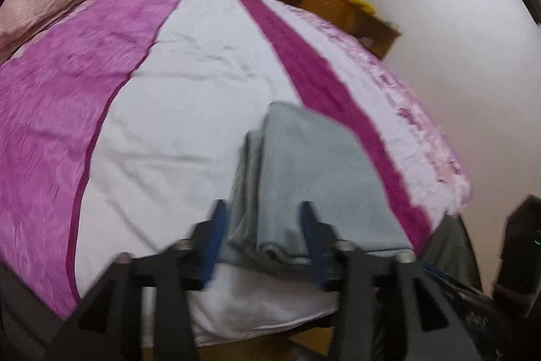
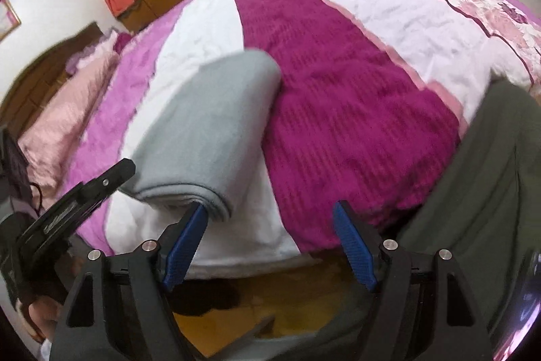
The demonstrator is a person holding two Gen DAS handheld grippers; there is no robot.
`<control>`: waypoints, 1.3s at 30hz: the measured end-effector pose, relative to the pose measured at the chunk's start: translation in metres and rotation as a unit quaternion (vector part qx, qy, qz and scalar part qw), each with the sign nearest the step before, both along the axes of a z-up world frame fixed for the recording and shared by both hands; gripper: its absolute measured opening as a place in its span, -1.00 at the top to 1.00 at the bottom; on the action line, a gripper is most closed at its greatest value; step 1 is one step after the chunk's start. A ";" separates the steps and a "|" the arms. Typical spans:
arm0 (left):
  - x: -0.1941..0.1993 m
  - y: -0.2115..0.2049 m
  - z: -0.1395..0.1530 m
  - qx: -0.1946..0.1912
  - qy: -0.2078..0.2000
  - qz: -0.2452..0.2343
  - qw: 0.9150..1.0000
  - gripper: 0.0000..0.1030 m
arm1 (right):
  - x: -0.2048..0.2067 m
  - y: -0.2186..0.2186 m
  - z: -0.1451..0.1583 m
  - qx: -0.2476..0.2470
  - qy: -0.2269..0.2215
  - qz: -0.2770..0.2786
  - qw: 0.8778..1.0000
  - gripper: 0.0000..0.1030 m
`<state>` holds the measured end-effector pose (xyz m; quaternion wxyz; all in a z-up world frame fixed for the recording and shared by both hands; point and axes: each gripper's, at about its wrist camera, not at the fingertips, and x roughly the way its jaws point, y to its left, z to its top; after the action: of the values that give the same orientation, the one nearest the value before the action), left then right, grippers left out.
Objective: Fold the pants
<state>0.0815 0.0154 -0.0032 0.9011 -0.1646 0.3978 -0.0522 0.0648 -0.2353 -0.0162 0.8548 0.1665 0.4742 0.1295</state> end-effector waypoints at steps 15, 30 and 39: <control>0.070 0.010 -0.047 -0.065 0.103 -0.059 0.991 -0.46 | 0.044 -0.001 0.027 0.101 0.028 0.077 0.992 -0.38; 0.080 0.014 -0.072 -0.139 0.097 -0.081 0.982 0.29 | 0.109 0.032 -0.044 0.089 0.089 0.113 0.986 0.58; 0.098 0.015 0.000 -0.118 0.031 -0.069 0.990 0.35 | 0.140 0.054 0.034 0.036 0.019 0.174 0.984 0.63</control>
<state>0.1792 0.0305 -0.0027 0.8569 -0.2439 0.4267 -0.1556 0.2045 -0.1817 0.0182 0.8033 0.1142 0.5074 0.2901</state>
